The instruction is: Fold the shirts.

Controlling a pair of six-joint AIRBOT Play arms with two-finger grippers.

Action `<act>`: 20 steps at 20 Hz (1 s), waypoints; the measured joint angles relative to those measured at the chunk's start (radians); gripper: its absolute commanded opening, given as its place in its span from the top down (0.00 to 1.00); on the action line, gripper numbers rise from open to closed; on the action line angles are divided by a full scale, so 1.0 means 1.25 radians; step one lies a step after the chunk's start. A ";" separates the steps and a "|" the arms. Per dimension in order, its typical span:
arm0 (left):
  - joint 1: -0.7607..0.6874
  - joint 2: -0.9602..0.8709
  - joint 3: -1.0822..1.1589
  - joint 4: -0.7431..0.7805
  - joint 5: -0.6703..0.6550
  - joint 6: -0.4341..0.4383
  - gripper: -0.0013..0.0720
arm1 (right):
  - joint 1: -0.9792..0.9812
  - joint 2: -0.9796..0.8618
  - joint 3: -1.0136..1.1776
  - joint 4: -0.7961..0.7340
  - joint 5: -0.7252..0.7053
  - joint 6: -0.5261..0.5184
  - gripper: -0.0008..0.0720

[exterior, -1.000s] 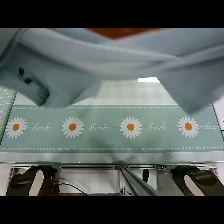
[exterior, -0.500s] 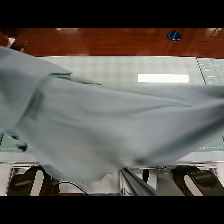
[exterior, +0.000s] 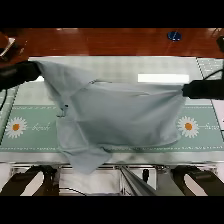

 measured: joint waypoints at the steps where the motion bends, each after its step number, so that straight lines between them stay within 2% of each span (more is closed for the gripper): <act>1: -0.015 -0.049 0.011 -0.003 0.006 0.004 0.95 | -0.015 -0.053 0.005 0.026 -0.034 0.000 0.96; 2: -0.031 -0.099 0.023 -0.008 0.015 0.009 0.89 | -0.030 -0.111 0.016 0.063 -0.060 -0.004 0.91; 4: -0.058 -0.179 0.040 -0.025 0.017 0.011 0.40 | -0.055 -0.215 0.043 0.142 -0.093 -0.017 0.42; 5: -0.067 -0.209 0.045 -0.031 0.017 0.002 0.29 | -0.067 -0.265 0.061 0.181 -0.105 -0.024 0.42; 7: -0.060 -0.248 0.061 -0.029 -0.001 -0.023 0.29 | -0.096 -0.335 0.100 0.234 -0.093 -0.032 0.42; 9: -0.015 -0.263 0.085 0.005 -0.069 -0.052 0.29 | -0.145 -0.361 0.135 0.245 -0.045 -0.050 0.42; 13: 0.159 -0.236 0.062 0.115 -0.240 -0.084 0.29 | -0.292 -0.310 0.125 0.125 0.078 -0.081 0.42; 16: 0.294 -0.174 -0.081 0.128 -0.305 -0.095 0.29 | -0.427 -0.208 -0.020 0.117 0.068 -0.070 0.42; 20: 0.373 -0.130 -0.285 0.108 -0.356 -0.088 0.29 | -0.497 -0.067 -0.272 0.255 0.019 -0.125 0.42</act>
